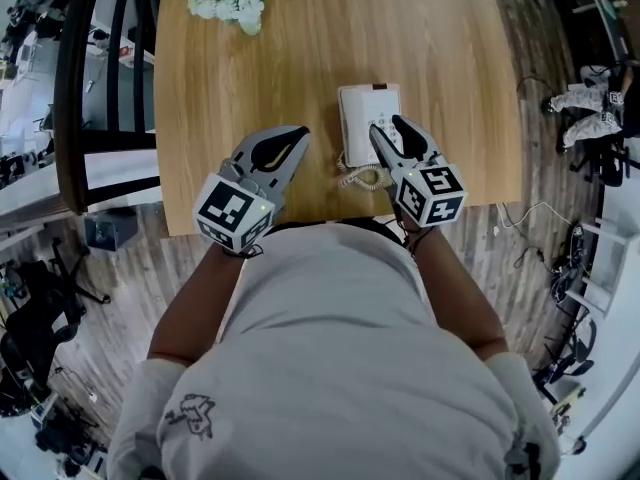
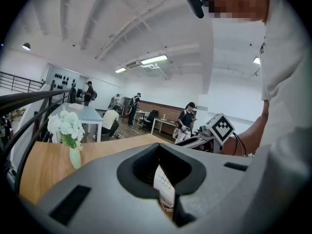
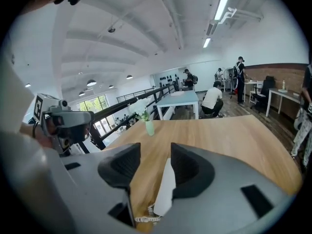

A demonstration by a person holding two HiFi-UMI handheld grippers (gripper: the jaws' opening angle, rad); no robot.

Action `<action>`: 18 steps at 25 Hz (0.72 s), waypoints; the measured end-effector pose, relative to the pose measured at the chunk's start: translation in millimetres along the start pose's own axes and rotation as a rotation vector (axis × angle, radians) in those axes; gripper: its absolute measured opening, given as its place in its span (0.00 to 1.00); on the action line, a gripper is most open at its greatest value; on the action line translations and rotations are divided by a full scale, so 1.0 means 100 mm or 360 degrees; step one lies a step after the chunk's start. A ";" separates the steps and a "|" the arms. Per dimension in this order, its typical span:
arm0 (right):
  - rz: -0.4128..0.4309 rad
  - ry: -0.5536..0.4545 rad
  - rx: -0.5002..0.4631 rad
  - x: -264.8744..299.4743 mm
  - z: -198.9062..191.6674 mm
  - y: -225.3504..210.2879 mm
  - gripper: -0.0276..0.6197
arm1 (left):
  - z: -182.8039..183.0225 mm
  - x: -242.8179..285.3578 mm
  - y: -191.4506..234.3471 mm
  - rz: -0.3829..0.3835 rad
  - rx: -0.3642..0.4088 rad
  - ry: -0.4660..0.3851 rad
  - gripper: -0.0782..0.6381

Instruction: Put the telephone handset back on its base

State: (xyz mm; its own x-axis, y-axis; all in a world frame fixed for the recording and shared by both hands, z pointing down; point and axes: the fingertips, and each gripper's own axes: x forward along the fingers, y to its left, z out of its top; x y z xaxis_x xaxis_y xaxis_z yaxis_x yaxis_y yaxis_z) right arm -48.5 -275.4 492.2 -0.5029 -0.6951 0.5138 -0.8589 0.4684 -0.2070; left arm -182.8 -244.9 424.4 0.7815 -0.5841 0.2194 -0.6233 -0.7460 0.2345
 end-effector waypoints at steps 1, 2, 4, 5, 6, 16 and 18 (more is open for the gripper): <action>0.0015 -0.0025 -0.0009 -0.07 0.07 0.04 0.35 | 0.07 -0.02 -0.02 0.0001 0.0012 -0.0017 0.12; 0.0029 -0.0048 -0.0015 -0.13 0.13 0.08 0.33 | 0.13 -0.04 -0.04 0.0003 0.0021 -0.0034 0.12; 0.0050 -0.0089 -0.0041 -0.26 0.23 0.17 0.29 | 0.23 -0.09 -0.08 0.0008 0.0033 -0.0066 0.12; 0.0059 -0.0107 -0.0060 -0.32 0.27 0.21 0.27 | 0.28 -0.12 -0.10 0.0010 0.0038 -0.0081 0.12; 0.0072 -0.0125 -0.0081 -0.38 0.31 0.26 0.26 | 0.33 -0.13 -0.13 0.0009 0.0043 -0.0095 0.12; 0.0243 -0.0375 -0.0316 -1.06 0.67 0.21 0.05 | 0.66 0.01 -0.60 0.0080 0.0123 -0.0164 0.12; 0.0270 -0.0403 -0.0328 -1.19 0.69 0.14 0.05 | 0.65 0.03 -0.70 0.0119 0.0114 -0.0167 0.12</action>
State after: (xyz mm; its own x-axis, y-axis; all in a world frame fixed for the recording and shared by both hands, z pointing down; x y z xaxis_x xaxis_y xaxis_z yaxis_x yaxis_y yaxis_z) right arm -7.8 -223.8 371.2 -0.6667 -0.6990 0.2586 -0.7367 0.6707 -0.0862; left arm -134.7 -215.3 347.4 0.7337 -0.6663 0.1328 -0.6794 -0.7179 0.1519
